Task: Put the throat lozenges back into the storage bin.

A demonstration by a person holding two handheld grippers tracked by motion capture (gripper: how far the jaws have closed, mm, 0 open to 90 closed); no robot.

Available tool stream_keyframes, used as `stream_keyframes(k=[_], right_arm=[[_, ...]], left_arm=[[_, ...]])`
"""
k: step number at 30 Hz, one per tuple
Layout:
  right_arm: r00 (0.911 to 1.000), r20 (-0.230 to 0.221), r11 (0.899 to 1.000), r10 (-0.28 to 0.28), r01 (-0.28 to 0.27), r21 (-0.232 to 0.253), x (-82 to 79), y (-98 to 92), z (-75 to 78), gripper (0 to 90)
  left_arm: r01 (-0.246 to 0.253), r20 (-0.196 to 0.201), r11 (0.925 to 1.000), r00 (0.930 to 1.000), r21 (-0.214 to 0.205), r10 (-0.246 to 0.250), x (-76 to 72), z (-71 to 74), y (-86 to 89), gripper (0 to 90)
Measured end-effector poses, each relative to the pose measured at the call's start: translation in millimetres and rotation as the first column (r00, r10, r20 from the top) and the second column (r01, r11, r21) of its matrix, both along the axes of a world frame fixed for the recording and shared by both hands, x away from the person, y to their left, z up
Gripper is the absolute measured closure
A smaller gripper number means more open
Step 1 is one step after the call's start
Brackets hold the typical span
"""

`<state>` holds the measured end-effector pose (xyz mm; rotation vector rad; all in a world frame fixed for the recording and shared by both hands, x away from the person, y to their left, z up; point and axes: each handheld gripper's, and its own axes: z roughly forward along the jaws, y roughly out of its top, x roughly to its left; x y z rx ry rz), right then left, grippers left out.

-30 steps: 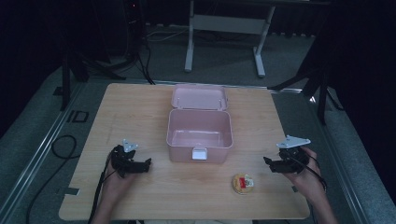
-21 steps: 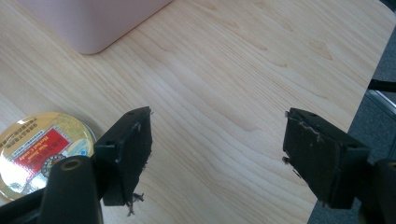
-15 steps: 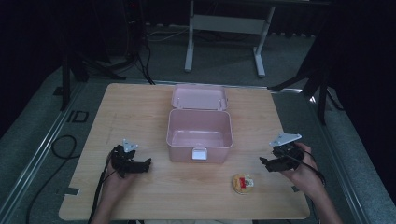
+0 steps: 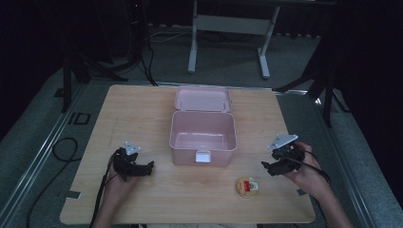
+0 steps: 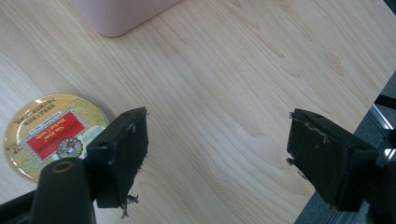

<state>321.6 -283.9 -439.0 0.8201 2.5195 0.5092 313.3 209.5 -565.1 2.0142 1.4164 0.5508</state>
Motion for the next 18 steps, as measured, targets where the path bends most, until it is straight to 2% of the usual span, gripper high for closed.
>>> stream_keyframes(k=[18], right_arm=[[0.9954,-0.048,0.994,0.083,-0.086,-0.063,4.0,17.1,3.7,15.3]], left_arm=[[0.0,0.0,1.0,1.0,0.0,0.0,0.0,0.0,0.0,0.8]])
